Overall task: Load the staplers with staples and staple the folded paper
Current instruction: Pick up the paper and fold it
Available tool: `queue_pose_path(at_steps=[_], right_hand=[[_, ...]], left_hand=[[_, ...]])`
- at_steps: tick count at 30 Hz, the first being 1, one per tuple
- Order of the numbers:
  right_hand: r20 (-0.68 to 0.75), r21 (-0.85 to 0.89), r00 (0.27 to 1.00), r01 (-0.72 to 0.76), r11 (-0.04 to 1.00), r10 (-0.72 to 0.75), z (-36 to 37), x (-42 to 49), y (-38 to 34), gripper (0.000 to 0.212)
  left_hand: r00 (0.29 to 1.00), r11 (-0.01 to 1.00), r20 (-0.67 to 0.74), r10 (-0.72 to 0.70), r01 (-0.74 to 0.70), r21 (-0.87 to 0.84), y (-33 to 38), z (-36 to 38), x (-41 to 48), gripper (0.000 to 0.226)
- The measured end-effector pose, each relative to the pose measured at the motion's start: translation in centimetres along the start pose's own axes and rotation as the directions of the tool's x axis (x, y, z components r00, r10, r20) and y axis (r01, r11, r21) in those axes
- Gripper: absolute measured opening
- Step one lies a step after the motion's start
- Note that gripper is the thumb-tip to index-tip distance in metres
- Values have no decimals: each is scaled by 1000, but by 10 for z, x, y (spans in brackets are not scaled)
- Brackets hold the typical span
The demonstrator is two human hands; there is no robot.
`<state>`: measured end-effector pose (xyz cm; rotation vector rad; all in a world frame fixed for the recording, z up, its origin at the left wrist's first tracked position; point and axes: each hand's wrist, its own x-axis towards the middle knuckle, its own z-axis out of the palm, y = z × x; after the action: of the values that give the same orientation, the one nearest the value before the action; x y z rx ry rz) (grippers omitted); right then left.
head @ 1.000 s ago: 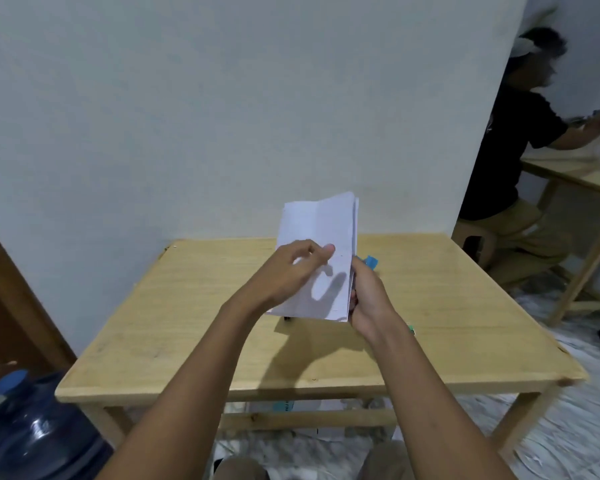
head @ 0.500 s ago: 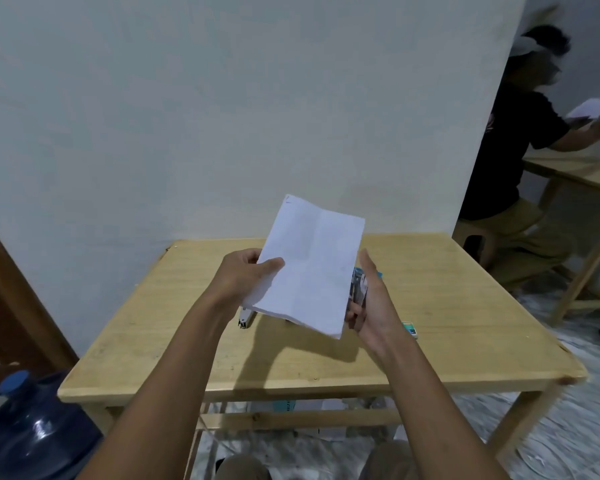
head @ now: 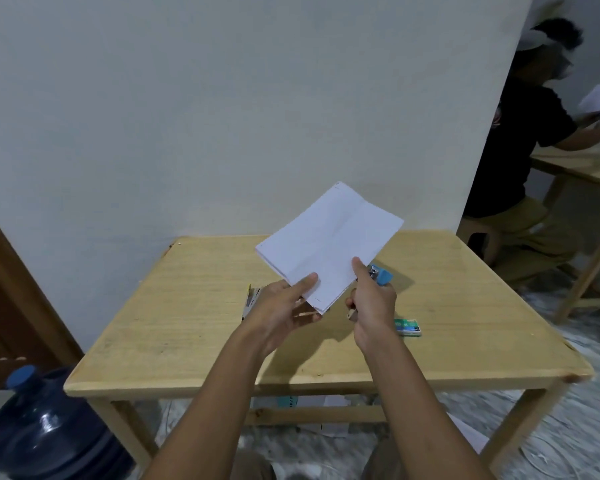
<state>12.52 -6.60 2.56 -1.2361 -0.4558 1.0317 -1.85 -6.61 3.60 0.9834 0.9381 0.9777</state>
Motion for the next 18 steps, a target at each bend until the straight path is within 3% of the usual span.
queue_pose_path(at_steps=[3,10,18], right_hand=[[17,-34,1000,12,999,-11,-1,0,1,28],[57,-105,998,42,994,-36,-4,2,0,31],[336,-368,939,67,927,66,-17,-14,14,49]], left_hand=[[997,996,-52,53,-49,80,-1,-3,2,25],[990,988,-96,102,-89,127,0,-12,2,22],[967,972,-153,205,-182,151,14,-17,3,18]])
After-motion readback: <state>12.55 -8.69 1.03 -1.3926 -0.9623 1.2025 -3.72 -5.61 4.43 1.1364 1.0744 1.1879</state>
